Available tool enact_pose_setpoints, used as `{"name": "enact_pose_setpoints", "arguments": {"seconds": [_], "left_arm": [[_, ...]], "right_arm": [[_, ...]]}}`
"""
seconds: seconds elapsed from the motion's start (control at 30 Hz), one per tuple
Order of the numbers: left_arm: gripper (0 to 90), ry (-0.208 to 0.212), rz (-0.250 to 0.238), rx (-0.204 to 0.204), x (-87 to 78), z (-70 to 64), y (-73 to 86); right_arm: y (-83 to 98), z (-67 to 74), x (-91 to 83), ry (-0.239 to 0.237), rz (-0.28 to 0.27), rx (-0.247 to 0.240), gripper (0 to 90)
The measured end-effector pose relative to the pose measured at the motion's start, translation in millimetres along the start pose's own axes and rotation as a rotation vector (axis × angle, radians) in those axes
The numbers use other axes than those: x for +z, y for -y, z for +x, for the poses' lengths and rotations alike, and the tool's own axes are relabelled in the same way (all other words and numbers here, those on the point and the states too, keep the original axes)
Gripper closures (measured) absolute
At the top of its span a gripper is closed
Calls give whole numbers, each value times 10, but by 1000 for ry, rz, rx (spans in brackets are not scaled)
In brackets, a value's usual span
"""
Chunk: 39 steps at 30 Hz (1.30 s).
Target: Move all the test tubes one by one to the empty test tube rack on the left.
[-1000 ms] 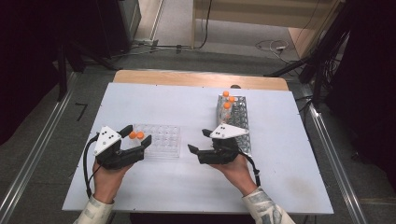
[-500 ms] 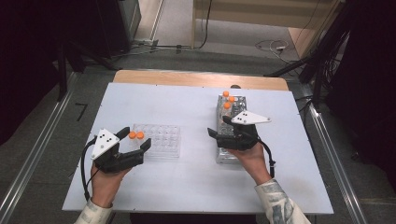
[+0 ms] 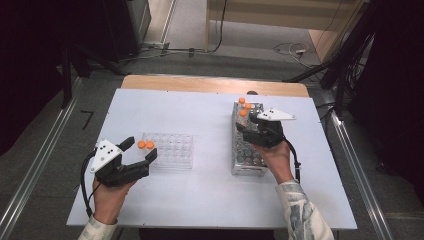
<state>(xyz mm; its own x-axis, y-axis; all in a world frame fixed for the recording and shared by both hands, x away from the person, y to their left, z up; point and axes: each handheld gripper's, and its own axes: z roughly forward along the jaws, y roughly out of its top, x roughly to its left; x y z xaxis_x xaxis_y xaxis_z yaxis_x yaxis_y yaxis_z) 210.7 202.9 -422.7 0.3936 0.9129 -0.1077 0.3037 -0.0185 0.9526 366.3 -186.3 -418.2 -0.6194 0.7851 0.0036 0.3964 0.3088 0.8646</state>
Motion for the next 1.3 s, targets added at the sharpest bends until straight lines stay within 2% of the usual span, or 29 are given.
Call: {"name": "enact_pose_setpoints", "arguments": {"seconds": [0.07, 0.27, 0.37, 0.47, 0.53, 0.73, 0.83, 0.97, 1.1, 1.3], "left_arm": [[180, 7, -2, -3, 9, -8, 2], [184, 10, 1, 1, 23, -22, 10], [185, 12, 2, -1, 27, -23, 11], [187, 12, 1, 3, 21, -21, 13], [191, 11, 2, 0, 22, -17, 15], [195, 13, 5, 1, 26, -14, 21], [194, 14, 6, 0, 37, -21, 30], [194, 16, 7, 4, 38, -27, 26], [194, 16, 9, 5, 43, -26, 29], [194, 15, 16, 5, 58, -25, 47]], "right_arm": [[-5, -52, 30, -8, 14, 23, 387], [9, -148, 105, 4, -3, 37, 379], [-9, -159, 143, -7, 7, 24, 414], [-19, -141, 166, -8, 9, -27, 473], [-22, -144, 188, -24, 21, -39, 511], [-11, -224, 263, -32, 33, -50, 572], [22, -277, 309, -55, 55, -50, 600], [49, -288, 366, -84, 55, -63, 604], [22, -280, 426, -69, 90, -87, 643], [5, -311, 475, -93, 106, -103, 702]]}}
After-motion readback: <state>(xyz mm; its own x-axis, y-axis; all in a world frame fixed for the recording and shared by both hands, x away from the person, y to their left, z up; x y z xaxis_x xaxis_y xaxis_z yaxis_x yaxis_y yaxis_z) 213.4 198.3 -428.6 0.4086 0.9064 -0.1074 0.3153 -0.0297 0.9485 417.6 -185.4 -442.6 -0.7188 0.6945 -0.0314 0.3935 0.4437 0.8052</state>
